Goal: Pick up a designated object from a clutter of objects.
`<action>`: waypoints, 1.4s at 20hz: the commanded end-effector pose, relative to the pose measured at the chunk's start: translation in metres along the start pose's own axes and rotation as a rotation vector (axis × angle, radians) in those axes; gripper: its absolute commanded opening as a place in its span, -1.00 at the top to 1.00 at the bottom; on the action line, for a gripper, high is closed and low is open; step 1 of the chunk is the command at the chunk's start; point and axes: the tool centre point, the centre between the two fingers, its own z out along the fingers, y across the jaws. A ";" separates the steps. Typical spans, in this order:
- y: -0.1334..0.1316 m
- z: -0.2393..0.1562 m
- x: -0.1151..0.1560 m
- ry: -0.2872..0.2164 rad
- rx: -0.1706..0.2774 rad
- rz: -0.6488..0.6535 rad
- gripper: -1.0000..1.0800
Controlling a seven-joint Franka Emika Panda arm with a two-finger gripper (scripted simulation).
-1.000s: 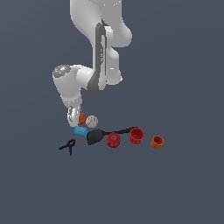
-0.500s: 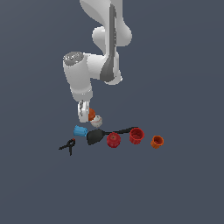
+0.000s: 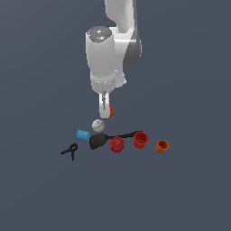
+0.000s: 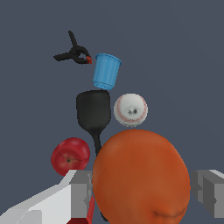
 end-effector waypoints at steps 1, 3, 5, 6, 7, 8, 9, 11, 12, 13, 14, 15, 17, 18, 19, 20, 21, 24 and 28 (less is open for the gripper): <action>-0.006 -0.022 -0.023 0.001 0.000 0.000 1.00; -0.011 -0.040 -0.042 0.001 -0.001 0.000 1.00; -0.016 -0.057 -0.061 0.000 -0.002 0.000 1.00; -0.018 -0.065 -0.070 0.000 -0.002 0.000 1.00; -0.021 -0.074 -0.079 -0.001 -0.003 -0.001 1.00; -0.024 -0.083 -0.089 -0.001 -0.003 -0.001 1.00; -0.026 -0.091 -0.098 -0.002 -0.004 -0.001 1.00; -0.032 -0.109 -0.117 -0.003 -0.005 -0.002 1.00; -0.035 -0.117 -0.127 -0.004 -0.005 -0.002 1.00; -0.037 -0.125 -0.136 -0.005 -0.006 -0.002 1.00; -0.040 -0.133 -0.144 -0.005 -0.006 -0.002 1.00; -0.043 -0.141 -0.152 -0.006 -0.006 -0.003 1.00; -0.048 -0.155 -0.168 -0.007 -0.007 -0.003 1.00; -0.050 -0.162 -0.175 -0.007 -0.007 -0.003 1.00; -0.052 -0.168 -0.182 -0.008 -0.008 -0.003 1.00; -0.055 -0.175 -0.189 -0.008 -0.008 -0.003 1.00; -0.057 -0.181 -0.195 -0.009 -0.009 -0.004 1.00; -0.063 -0.197 -0.213 -0.010 -0.009 -0.004 1.00; -0.070 -0.213 -0.230 -0.010 -0.010 -0.004 1.00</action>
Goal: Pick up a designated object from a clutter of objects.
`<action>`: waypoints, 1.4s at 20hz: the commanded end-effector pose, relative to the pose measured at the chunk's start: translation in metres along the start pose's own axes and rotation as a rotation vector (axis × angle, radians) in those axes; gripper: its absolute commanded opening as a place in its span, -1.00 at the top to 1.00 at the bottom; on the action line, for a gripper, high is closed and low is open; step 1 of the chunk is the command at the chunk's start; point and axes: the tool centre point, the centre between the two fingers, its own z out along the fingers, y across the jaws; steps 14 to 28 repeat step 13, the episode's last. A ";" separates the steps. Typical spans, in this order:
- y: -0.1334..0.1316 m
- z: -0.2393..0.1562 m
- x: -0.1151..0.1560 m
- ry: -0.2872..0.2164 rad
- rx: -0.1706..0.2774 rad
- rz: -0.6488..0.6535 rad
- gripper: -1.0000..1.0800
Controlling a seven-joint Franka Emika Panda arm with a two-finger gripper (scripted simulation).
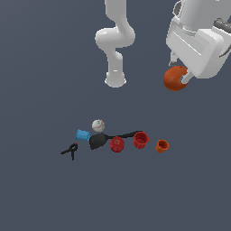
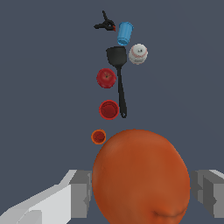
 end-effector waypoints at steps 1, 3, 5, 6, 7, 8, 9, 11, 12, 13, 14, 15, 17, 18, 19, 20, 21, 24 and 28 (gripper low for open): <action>-0.004 -0.010 -0.009 -0.001 0.001 0.001 1.00; -0.006 -0.015 -0.015 -0.001 0.001 0.001 1.00; -0.008 -0.020 -0.020 -0.001 0.001 0.001 1.00; -0.009 -0.021 -0.022 -0.001 0.001 0.001 1.00; -0.010 -0.023 -0.023 -0.001 0.001 0.001 1.00; -0.010 -0.024 -0.024 -0.002 0.000 0.001 1.00; -0.011 -0.025 -0.025 -0.002 0.000 0.001 1.00; -0.012 -0.026 -0.027 -0.002 0.000 0.001 1.00; -0.012 -0.026 -0.027 -0.002 0.000 0.001 1.00; -0.012 -0.027 -0.027 -0.002 0.000 0.001 1.00; -0.012 -0.027 -0.027 -0.002 0.000 0.001 1.00; -0.012 -0.027 -0.027 -0.002 0.000 0.001 1.00; -0.012 -0.027 -0.027 -0.002 0.000 0.001 1.00; -0.012 -0.027 -0.027 -0.002 0.000 0.001 1.00; -0.012 -0.027 -0.027 -0.002 0.000 0.001 1.00; -0.012 -0.027 -0.027 -0.002 0.000 0.001 1.00; -0.012 -0.027 -0.027 -0.002 0.000 0.001 1.00; -0.012 -0.027 -0.027 -0.002 0.000 0.001 1.00; -0.012 -0.027 -0.027 -0.002 0.000 0.001 1.00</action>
